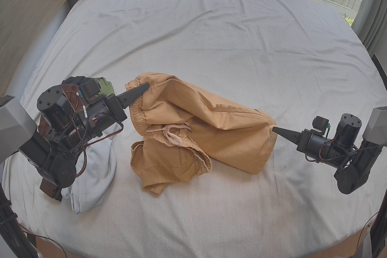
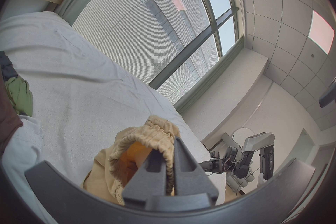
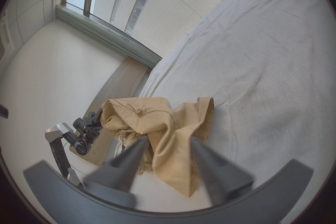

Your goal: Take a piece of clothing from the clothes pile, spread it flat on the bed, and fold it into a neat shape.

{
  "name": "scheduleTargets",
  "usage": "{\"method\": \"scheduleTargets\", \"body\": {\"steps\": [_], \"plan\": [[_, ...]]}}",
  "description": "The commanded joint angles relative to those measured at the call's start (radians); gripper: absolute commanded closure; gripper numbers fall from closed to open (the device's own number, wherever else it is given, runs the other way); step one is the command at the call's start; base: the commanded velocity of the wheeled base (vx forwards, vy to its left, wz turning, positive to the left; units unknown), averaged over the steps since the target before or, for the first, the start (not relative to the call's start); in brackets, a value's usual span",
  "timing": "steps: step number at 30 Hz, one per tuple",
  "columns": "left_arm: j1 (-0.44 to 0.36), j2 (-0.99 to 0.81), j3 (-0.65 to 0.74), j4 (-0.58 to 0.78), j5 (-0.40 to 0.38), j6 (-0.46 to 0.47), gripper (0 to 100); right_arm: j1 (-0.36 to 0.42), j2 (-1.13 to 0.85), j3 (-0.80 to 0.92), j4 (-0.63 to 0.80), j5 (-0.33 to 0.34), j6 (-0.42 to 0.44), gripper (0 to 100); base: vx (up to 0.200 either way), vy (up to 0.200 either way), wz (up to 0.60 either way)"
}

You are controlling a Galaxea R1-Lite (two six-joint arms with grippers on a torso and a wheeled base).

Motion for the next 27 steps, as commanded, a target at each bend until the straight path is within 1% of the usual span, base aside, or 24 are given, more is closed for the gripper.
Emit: {"method": "scheduleTargets", "body": {"steps": [1,7,11,14,21,27], "plan": [[0.002,0.004,-0.002,-0.001,0.001,-0.001,100,-0.007,0.018,-0.021,-0.001,0.002,0.013,0,0.0,0.0,0.0],[0.002,0.006,-0.003,-0.001,0.001,-0.001,100,0.003,0.038,-0.024,0.001,0.003,0.044,0,0.0,0.0,0.0],[0.005,0.006,-0.003,-0.001,0.001,0.001,100,0.001,0.083,-0.034,-0.001,0.003,0.042,0,0.0,0.0,0.0],[0.008,0.006,-0.008,-0.001,0.001,0.001,100,-0.014,0.109,-0.045,0.003,0.003,0.042,0,0.0,0.0,0.0],[0.052,0.029,-0.034,-0.001,-0.002,0.004,100,-0.03,0.163,-0.053,0.003,0.003,0.042,0,0.0,0.0,0.0],[0.058,0.032,-0.045,0.001,-0.005,0.022,100,-0.014,0.221,-0.068,0.001,0.003,0.042,0,0.0,0.0,0.0]]}}
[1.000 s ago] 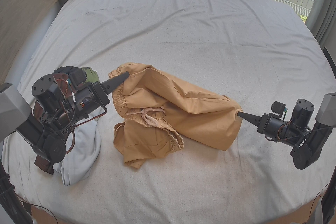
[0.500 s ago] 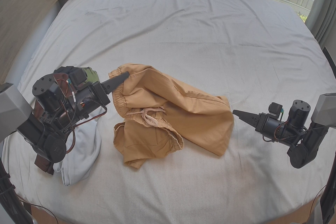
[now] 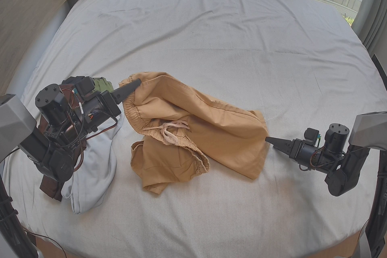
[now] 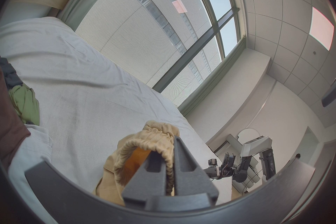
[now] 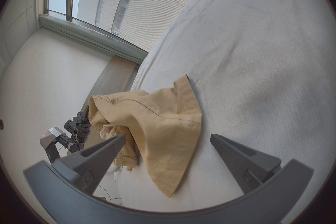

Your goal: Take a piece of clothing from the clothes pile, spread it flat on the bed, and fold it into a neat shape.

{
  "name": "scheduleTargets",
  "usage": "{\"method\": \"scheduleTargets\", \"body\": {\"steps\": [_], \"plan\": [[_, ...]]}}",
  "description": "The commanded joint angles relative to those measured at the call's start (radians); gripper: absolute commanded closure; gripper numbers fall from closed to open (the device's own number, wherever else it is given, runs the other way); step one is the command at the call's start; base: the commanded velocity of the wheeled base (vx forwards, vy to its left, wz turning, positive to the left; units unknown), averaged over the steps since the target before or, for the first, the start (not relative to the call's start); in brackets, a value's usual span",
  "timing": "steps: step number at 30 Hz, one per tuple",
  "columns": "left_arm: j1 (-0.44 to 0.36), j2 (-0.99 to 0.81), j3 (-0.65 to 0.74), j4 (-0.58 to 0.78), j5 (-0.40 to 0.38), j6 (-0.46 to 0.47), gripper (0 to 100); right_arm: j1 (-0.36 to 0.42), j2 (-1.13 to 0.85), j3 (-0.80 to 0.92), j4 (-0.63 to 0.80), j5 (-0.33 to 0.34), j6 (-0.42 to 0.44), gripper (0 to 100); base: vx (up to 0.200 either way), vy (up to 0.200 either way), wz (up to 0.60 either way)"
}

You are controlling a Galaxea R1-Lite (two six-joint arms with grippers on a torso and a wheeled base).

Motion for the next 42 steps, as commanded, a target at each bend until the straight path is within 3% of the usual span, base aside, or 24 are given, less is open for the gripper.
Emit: {"method": "scheduleTargets", "body": {"steps": [1,12,22,31,42], "plan": [[0.006,0.008,-0.007,0.001,-0.001,0.004,100,0.012,0.062,-0.022,-0.001,0.0,0.0,0,0.0,0.0,0.0],[0.02,0.017,-0.01,0.001,0.0,0.004,100,0.103,0.079,-0.12,-0.004,0.0,0.005,0,0.0,0.0,0.0],[0.027,0.037,-0.019,-0.001,0.0,0.01,100,0.097,-0.004,-0.089,-0.004,-0.001,0.008,0,0.0,0.0,0.0],[0.029,0.037,-0.016,-0.001,0.0,0.011,100,0.074,-0.077,-0.106,-0.004,0.0,0.094,0,0.0,0.0,0.0],[0.032,0.044,-0.019,-0.002,0.0,0.011,100,0.089,-0.062,-0.121,-0.004,-0.001,0.117,0,0.0,0.0,0.0]]}}
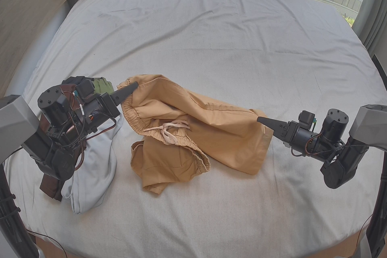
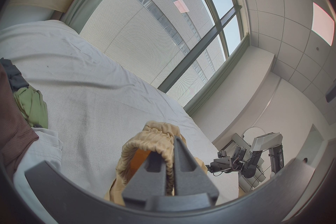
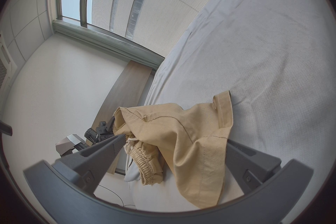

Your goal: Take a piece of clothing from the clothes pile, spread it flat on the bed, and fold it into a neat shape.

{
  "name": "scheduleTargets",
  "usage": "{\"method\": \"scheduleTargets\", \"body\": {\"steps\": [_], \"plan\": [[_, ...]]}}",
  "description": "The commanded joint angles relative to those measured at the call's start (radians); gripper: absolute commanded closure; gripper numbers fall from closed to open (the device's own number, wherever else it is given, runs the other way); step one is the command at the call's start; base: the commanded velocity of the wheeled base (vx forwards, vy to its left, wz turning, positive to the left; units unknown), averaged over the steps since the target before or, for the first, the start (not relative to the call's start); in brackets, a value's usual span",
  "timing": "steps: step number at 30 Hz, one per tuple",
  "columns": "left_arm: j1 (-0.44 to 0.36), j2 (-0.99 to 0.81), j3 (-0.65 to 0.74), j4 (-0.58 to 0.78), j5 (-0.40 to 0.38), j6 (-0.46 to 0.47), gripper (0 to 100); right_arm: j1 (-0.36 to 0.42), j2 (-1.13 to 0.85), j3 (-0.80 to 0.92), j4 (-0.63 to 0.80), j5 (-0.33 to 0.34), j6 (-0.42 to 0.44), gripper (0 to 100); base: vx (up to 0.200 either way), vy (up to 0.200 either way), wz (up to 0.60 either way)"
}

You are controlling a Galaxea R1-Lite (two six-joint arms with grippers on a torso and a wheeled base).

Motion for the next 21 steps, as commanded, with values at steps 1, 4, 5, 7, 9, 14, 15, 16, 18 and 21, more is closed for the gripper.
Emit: {"method": "scheduleTargets", "body": {"steps": [1,4,5,7,9,14,15,16,18,21], "plan": [[0.002,0.002,0.0,-0.002,-0.001,-0.001,100,0.004,0.013,-0.018,-0.001,-0.001,0.01,0,0.0,0.0,0.0],[0.017,0.004,0.0,0.0,-0.004,0.001,100,0.001,0.016,-0.025,-0.003,-0.001,0.036,0,0.0,0.0,0.0],[0.02,0.004,-0.002,0.0,-0.004,0.004,100,-0.001,0.014,-0.026,-0.003,-0.001,0.041,0,0.0,0.0,0.0],[0.033,0.01,-0.003,0.001,-0.007,0.013,100,-0.002,0.008,-0.025,-0.003,-0.001,0.054,0,0.0,0.0,0.0],[0.045,0.024,-0.011,0.001,-0.007,0.026,100,-0.002,0.005,-0.025,-0.003,-0.001,0.062,0,0.0,0.0,0.0],[0.069,0.053,-0.028,0.001,-0.007,0.039,100,-0.005,0.01,-0.025,-0.003,-0.001,0.087,0,0.0,0.0,0.0],[0.069,0.054,-0.028,0.0,-0.007,0.039,100,-0.005,0.011,-0.026,-0.003,-0.001,0.093,0,0.0,0.0,0.0],[0.069,0.056,-0.029,0.0,-0.007,0.039,100,-0.005,0.011,-0.026,-0.003,-0.001,0.096,0,0.0,0.0,0.0],[0.069,0.064,-0.029,0.0,-0.007,0.041,100,-0.002,0.011,-0.029,-0.003,-0.001,0.122,0,0.0,0.0,0.0],[0.069,0.064,-0.029,0.0,-0.007,0.041,100,-0.001,0.008,-0.034,-0.003,-0.001,0.15,0,0.0,0.0,0.0]]}}
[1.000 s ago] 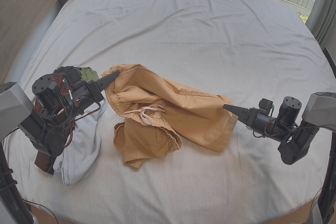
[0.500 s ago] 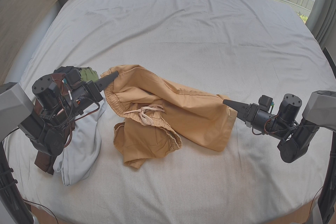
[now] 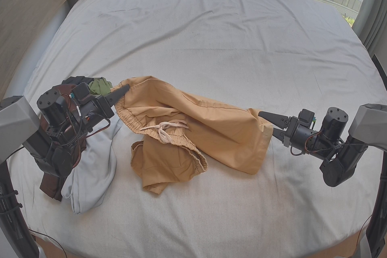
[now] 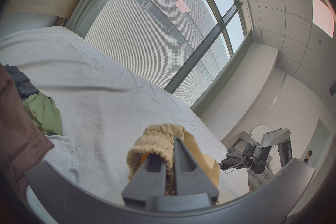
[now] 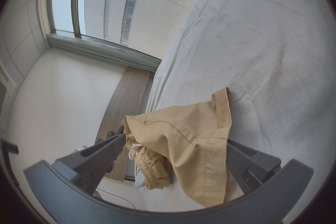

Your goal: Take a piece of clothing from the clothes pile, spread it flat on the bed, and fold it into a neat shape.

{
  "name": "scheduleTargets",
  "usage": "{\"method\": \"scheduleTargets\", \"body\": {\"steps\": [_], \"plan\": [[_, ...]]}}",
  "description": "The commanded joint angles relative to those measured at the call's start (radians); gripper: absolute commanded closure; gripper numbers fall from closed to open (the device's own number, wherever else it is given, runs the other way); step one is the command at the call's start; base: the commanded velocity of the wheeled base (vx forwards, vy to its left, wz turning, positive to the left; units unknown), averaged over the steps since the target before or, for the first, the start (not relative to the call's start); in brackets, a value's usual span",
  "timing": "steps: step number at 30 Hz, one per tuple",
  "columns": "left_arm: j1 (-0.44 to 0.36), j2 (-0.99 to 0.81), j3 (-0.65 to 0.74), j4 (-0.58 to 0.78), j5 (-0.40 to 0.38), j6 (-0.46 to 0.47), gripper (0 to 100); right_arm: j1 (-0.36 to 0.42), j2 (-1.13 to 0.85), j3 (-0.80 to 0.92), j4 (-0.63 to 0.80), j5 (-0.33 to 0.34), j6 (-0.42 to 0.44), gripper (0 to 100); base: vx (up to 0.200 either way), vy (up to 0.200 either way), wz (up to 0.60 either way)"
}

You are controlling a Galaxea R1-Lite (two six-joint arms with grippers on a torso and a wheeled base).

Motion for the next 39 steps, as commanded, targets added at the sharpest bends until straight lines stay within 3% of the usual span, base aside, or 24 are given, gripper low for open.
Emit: {"method": "scheduleTargets", "body": {"steps": [1,3,4,19,29,34,39], "plan": [[0.003,0.014,-0.002,0.0,0.0,0.0,100,0.004,-0.001,-0.01,0.0,0.0,0.027,0,0.0,0.0,0.0],[0.001,0.013,-0.002,-0.002,0.0,0.0,100,0.004,0.0,-0.012,0.0,0.0,0.032,0,0.0,0.0,0.0],[0.0,0.013,-0.002,-0.002,0.0,0.002,100,0.004,0.005,-0.014,0.0,0.0,0.037,100,0.0,0.0,0.0],[-0.019,-0.014,-0.009,-0.003,0.003,0.0,100,-0.001,-0.058,-0.001,0.0,0.0,0.058,100,0.0,0.0,0.0],[-0.029,-0.116,-0.011,-0.002,0.0,-0.109,100,-0.027,-0.289,0.057,0.007,0.005,0.098,100,0.0,0.0,0.0],[-0.052,-0.106,0.021,0.0,0.0,-0.103,100,-0.029,-0.394,0.102,0.007,0.072,0.095,100,0.0,0.0,0.0],[-0.077,-0.119,0.032,-0.003,0.0,-0.101,100,-0.029,-0.47,0.108,0.009,0.085,0.096,100,0.0,0.0,0.0]]}}
